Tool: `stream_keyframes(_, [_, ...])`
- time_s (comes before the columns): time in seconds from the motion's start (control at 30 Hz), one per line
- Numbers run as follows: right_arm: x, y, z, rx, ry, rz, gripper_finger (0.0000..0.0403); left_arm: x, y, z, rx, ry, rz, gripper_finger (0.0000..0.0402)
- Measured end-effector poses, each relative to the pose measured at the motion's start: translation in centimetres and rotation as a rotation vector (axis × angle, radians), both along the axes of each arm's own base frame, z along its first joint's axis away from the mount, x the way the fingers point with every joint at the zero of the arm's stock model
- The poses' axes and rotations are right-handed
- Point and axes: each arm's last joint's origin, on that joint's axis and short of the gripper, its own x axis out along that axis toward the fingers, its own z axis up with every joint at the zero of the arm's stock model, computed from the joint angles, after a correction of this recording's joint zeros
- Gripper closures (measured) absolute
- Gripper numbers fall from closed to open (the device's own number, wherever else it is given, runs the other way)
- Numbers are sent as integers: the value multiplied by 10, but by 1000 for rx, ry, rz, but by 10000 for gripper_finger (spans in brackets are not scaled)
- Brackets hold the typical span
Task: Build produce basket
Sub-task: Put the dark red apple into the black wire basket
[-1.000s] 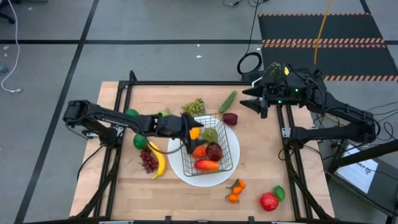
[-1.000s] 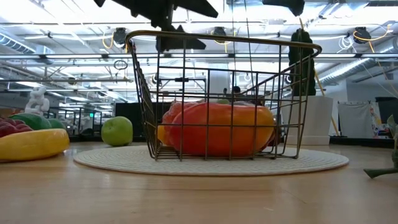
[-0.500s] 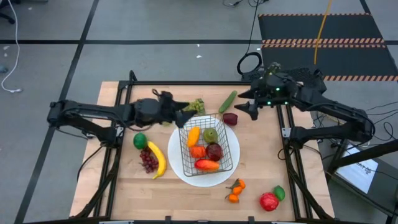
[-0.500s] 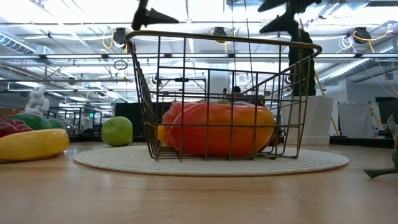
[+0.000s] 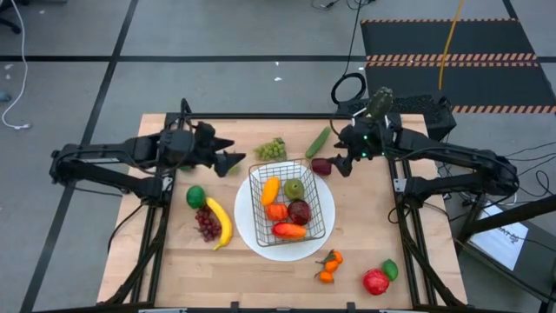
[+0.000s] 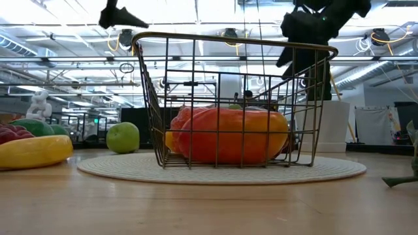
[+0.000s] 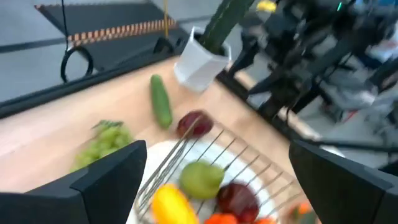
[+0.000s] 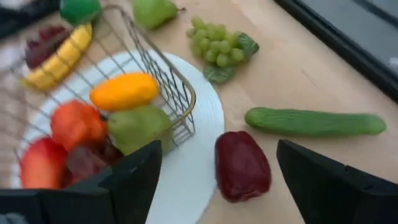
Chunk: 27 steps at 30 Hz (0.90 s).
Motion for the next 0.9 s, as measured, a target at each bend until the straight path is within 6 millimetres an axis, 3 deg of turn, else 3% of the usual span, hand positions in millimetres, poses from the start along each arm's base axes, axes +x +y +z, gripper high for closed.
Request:
stream_keyframes(0.2, [8,-4,-16,-109,108,116,49,-8,6,-9,-29,117,-25,9])
stream_keyframes(0.53, [32,-13,-53,-186,296,304,44,-8,8,-10,-55,111,28,9])
stream_keyframes(0.73, [41,-20,-68,-231,370,277,41,-8,8,-10,-100,86,73,9])
stream_keyframes(0.9, [42,-25,-75,-166,368,314,26,-8,9,-9,-123,74,88,9])
